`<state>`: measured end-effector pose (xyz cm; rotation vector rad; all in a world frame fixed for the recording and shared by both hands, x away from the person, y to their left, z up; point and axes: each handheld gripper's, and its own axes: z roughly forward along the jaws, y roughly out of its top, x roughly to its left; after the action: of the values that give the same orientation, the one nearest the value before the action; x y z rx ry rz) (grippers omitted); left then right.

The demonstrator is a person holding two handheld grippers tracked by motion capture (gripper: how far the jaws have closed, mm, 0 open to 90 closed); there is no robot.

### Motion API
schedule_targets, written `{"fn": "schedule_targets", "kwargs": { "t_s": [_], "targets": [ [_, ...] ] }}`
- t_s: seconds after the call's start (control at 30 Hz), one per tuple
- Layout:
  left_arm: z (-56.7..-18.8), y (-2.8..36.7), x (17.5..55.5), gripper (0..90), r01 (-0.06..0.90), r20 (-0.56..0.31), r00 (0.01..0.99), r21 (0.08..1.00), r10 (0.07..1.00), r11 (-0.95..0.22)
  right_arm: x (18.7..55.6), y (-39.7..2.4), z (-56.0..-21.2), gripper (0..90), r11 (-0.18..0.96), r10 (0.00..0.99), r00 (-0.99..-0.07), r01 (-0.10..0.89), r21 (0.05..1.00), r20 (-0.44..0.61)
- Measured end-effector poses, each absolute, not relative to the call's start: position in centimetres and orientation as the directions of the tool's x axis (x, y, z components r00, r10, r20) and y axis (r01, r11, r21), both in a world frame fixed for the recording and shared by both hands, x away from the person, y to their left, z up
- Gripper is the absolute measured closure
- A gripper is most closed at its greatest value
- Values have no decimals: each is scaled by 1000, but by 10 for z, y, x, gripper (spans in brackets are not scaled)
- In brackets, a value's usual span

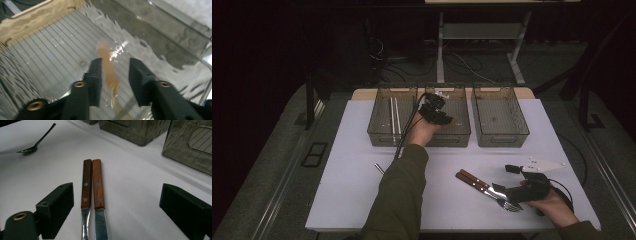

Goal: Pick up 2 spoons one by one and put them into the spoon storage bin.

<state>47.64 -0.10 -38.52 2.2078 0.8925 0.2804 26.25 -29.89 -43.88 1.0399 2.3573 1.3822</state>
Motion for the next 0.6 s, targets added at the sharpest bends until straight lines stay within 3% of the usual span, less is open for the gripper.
{"fn": "schedule_targets", "kwargs": {
  "t_s": [0.4, 0.6],
  "targets": [
    [-367, 5, 462, 427, 461, -72, 788, 727, 611, -509, 263, -299, -440, 120, 312, 671, -725, 467, 827, 156],
    [-360, 16, 446, 392, 441, -95, 805, 756, 585, -484, 263, -299, -440, 120, 312, 673, -723, 467, 827, 154]
  ]
}}
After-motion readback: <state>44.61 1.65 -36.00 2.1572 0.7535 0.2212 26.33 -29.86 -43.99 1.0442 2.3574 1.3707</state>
